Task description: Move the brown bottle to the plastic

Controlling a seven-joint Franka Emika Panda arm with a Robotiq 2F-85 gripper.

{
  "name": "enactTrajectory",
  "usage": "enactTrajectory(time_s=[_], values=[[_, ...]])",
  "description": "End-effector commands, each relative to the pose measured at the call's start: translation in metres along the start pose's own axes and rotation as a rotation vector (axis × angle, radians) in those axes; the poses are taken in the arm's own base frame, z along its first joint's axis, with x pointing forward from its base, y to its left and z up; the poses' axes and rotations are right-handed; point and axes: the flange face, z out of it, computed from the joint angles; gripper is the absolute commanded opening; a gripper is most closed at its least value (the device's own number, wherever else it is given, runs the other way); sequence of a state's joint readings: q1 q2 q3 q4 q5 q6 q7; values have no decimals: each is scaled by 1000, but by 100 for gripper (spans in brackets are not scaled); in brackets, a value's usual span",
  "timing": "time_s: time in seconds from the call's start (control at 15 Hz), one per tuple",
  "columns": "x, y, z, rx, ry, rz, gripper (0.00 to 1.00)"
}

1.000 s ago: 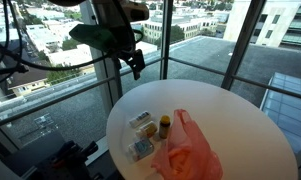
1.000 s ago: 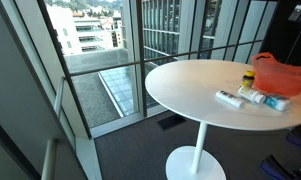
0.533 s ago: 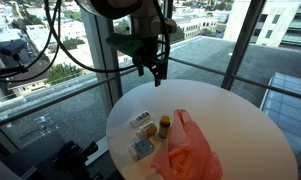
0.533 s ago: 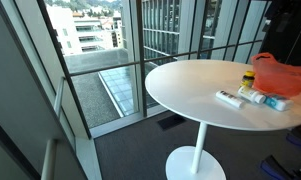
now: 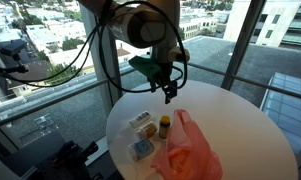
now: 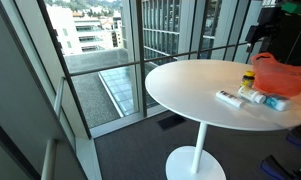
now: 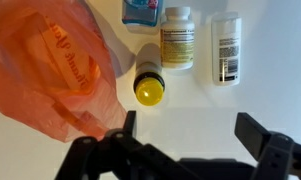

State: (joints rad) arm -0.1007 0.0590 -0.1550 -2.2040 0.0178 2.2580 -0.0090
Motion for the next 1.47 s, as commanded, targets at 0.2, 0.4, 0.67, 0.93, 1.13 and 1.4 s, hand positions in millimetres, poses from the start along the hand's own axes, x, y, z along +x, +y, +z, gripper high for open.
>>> enactTrajectory(time_s=[0.2,0.4,0.67,0.93,1.13,1.4], values=[[15,6,47,-20,-57,125,100],[16,8,68,-33,-63,170,100],[21,10,86,-44,-43,209,100],[26,13,97,-50,-26,226,100],[29,16,101,-55,-24,228,75],[31,17,98,-56,-23,222,49]])
